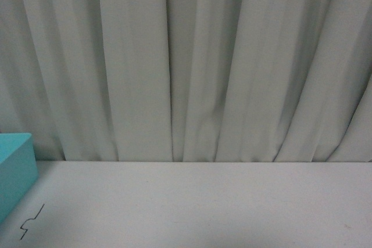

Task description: Wind up and store yellow beetle toy

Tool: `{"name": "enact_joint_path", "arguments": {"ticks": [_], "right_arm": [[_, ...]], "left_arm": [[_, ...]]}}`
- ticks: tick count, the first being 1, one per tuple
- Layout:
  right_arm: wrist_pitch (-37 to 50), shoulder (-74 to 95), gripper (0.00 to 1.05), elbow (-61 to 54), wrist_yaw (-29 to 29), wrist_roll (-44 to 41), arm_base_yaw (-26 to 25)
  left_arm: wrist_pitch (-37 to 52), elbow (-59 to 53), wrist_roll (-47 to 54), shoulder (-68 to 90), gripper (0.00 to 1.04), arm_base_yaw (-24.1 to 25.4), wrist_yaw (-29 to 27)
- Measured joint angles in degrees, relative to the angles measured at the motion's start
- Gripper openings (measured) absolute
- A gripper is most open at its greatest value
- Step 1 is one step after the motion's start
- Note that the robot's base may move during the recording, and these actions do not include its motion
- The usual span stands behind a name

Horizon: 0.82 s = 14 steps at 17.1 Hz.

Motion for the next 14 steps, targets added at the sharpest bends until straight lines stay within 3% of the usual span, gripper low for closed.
{"name": "enact_joint_path", "arguments": {"ticks": [2,14], "right_arm": [[0.0,0.0,0.98,0.0,0.0,0.0,0.0],[0.0,0.0,0.98,0.0,0.0,0.0,0.0]], "left_arm": [[-0.2,-2.3,-0.1,-3.5,0.02,-3.9,-1.9],[-6.1,-9.7,-0.1,-17.9,0.02,-3.5,-2.7]]}}
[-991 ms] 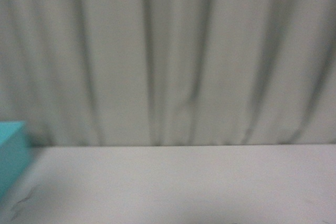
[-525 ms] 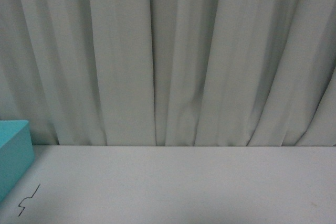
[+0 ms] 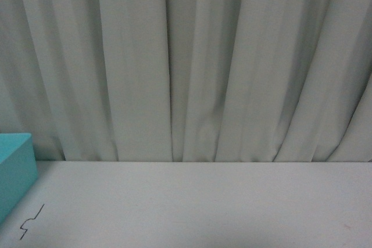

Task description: Wind up and store yellow beetle toy

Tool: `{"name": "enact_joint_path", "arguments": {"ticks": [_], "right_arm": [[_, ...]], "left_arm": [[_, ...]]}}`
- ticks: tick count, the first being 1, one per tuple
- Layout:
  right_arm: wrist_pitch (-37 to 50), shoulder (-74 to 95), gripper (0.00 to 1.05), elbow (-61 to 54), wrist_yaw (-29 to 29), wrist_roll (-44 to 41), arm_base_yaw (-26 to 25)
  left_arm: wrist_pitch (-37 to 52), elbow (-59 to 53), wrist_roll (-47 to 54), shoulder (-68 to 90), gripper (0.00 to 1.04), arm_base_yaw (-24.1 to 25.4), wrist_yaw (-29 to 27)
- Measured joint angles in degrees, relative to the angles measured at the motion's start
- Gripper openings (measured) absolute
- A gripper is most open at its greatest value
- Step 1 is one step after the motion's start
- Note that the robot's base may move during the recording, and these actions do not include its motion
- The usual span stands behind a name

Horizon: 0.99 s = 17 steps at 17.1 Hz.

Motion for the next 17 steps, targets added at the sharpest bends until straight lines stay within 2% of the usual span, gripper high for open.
{"name": "enact_joint_path", "arguments": {"ticks": [7,8,9,15,17], "right_arm": [[0.0,0.0,0.98,0.0,0.0,0.0,0.0],[0.0,0.0,0.98,0.0,0.0,0.0,0.0],[0.0,0.0,0.98,0.0,0.0,0.0,0.0],[0.0,0.0,0.98,0.0,0.0,0.0,0.0],[0.0,0.0,0.98,0.0,0.0,0.0,0.0]], "left_arm": [[-8.3,-0.6,0.0,-7.3,0.02,0.0,0.0],[-15.3,-0.6,0.0,-11.8,0.02,0.0,0.1],[-15.8,-0.6,0.0,-15.9,0.02,0.0,0.1],[-16.6,-0.6,0.0,-15.8,0.02,0.0,0.0],[-16.6,-0.6,0.0,-15.8,0.21,0.0,0.0]]}}
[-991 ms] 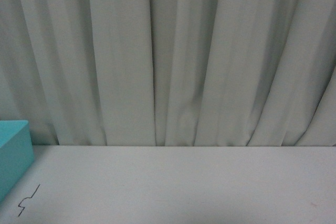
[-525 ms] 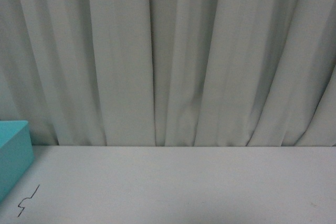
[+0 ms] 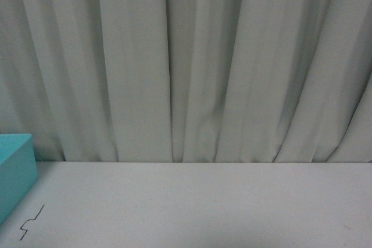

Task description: Wind up and store yellow beetle toy

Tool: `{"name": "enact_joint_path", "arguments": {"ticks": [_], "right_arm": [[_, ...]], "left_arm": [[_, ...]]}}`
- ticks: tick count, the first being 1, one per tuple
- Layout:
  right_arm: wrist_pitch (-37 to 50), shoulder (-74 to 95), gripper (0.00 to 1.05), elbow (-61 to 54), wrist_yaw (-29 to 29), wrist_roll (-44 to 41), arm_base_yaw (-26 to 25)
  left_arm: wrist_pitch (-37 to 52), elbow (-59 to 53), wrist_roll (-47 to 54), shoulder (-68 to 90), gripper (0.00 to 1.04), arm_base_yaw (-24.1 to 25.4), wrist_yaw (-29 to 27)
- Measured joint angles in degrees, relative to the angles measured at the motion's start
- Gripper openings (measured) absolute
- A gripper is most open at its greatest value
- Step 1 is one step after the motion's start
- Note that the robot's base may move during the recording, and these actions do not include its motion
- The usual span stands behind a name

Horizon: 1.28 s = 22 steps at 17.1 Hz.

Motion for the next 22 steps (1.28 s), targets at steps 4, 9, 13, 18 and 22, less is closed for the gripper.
{"name": "enact_joint_path", "arguments": {"ticks": [4,9,13,18,22], "right_arm": [[0.0,0.0,0.98,0.0,0.0,0.0,0.0],[0.0,0.0,0.98,0.0,0.0,0.0,0.0],[0.0,0.0,0.98,0.0,0.0,0.0,0.0],[-0.1,0.0,0.98,0.0,0.0,0.0,0.0],[0.0,0.0,0.98,0.0,0.0,0.0,0.0]], "left_arm": [[0.0,0.0,0.0,0.0,0.68,0.0,0.0],[0.0,0.0,0.0,0.0,1.00,0.0,0.0],[0.0,0.0,0.0,0.0,0.98,0.0,0.0],[-0.1,0.0,0.0,0.0,0.98,0.0,0.0],[0.0,0.0,0.0,0.0,0.98,0.0,0.0]]}}
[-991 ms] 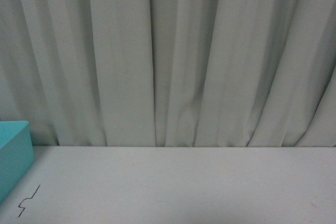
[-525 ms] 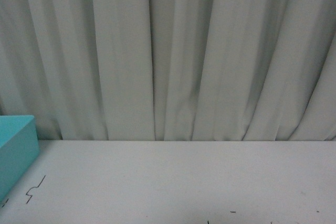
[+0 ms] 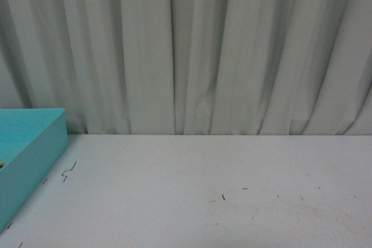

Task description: Wind up and store yellow beetle toy

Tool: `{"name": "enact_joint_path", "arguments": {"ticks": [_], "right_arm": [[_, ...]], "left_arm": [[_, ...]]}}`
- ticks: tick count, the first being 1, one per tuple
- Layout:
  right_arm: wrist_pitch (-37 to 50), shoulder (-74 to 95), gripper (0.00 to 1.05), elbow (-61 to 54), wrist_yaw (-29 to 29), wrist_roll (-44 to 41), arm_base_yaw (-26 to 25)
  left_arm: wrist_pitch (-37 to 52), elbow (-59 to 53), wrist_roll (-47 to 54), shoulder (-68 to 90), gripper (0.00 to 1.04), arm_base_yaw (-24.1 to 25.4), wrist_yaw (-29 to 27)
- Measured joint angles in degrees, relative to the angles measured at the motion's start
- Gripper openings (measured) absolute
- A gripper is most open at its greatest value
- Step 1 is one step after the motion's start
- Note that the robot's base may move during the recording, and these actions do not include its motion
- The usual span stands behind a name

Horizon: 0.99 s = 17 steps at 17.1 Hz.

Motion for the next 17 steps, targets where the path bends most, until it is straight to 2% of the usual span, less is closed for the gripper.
{"name": "enact_joint_path", "arguments": {"ticks": [17], "right_arm": [[0.0,0.0,0.98,0.0,0.0,0.0,0.0]], "left_arm": [[0.0,0.0,0.0,0.0,0.98,0.0,0.0]]}}
